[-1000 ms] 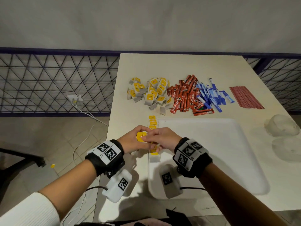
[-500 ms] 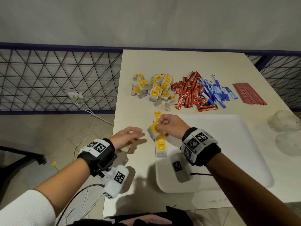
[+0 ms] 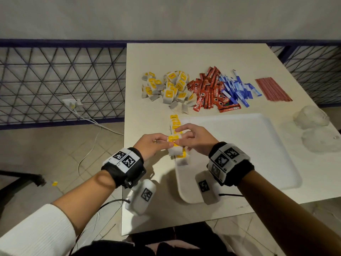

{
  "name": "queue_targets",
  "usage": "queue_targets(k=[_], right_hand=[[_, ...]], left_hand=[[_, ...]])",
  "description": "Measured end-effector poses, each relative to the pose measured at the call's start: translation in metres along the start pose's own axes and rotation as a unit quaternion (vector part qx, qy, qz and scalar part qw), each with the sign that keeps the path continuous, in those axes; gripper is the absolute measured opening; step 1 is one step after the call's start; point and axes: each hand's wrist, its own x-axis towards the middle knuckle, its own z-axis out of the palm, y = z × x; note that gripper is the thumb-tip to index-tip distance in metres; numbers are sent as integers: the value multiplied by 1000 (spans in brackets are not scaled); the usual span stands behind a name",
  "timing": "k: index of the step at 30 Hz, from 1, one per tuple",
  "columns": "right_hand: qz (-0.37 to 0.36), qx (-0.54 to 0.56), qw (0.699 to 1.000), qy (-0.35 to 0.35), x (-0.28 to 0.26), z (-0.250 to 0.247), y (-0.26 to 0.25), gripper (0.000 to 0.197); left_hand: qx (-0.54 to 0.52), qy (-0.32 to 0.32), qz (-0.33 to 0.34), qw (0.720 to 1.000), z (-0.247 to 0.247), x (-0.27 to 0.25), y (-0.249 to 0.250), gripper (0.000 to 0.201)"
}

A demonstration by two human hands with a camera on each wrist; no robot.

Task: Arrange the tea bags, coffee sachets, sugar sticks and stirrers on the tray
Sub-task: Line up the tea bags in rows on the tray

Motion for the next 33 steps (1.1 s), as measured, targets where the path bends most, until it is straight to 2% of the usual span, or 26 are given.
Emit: queue_targets(k=[5,7,10,15,19,24,30,33], right_hand=[[50,19,999,9,-3,1,19,19],[41,16,999,5,-7,1,28,22],[27,-36,999,-17,-14,-3,41,22],[59,-63,994,-70,-21,-10,54,22],[70,-66,993,-72,-19,-11,62,25],[100,-50,992,-54,-10,-7,67,25],[77,-69,995,9,1,-4,77,25],[77,-76,994,15,3,-3,80,25]], left_hand=[[-28,-12,-27,999,9,-6,-7,20],[-18,-26,-42,999,14,-9,-13,20],[19,-42,-62,997,22,-10,-22,19],[128,-60,-44,989,37,-10,-32,22],[158,-48,-59,985,43,-12,-40,33],[158,-1,-80,984,47,-13,-46,35],[177,48,-85,979,45,-14,-46,16],[190,67,-63,978,47,-11,-45,20]])
